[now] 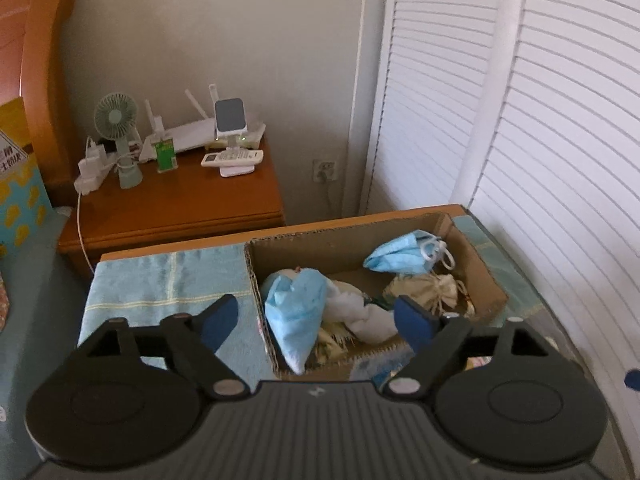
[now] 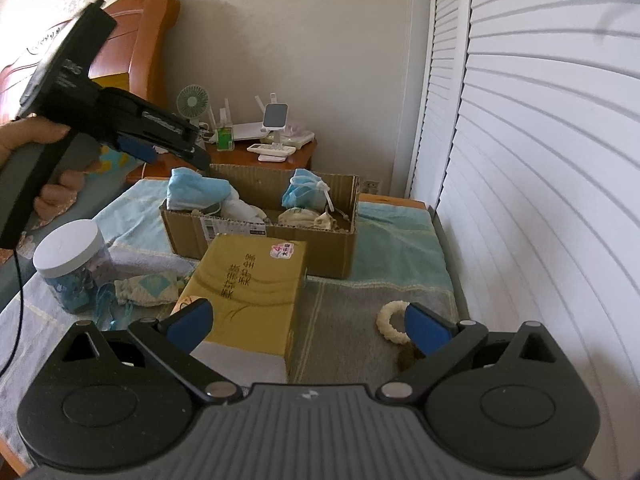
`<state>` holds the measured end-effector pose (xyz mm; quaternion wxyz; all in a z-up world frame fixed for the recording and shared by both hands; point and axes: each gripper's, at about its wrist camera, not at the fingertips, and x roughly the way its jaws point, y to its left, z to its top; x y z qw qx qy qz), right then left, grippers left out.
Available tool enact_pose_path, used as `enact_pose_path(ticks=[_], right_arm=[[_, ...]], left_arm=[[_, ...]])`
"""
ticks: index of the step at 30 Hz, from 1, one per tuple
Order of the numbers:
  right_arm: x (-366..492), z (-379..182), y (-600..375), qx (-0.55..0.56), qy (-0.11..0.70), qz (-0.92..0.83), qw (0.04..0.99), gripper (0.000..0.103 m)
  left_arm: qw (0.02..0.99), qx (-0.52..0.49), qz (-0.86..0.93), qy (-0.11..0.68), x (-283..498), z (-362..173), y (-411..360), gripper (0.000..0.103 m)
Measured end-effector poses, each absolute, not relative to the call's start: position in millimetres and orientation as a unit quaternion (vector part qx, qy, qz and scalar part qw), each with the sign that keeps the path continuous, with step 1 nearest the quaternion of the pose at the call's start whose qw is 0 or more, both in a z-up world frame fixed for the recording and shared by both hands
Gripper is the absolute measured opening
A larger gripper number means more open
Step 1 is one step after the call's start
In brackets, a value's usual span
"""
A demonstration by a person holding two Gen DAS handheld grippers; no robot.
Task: Organize soft objects
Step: 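Lower the held blue mask into the box and open the left gripper, then move both grippers back over the bed toward the remaining items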
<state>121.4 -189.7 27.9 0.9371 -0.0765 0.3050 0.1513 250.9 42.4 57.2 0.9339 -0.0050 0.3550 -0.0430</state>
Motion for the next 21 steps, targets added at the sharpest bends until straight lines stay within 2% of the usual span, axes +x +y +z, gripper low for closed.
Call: enact_pose_path(ticks=[12, 21], right_arm=[[98, 23, -200, -0.093, 0.308, 0.118, 0.939, 0.103], [95, 4, -217, -0.091, 0.326, 0.077, 0.938, 0.103]], left_arm=[[0.943, 0.024, -0.079, 0.324, 162, 57, 29, 0.091], [0.936, 0.024, -0.087, 0.339, 123, 32, 24, 0.092]])
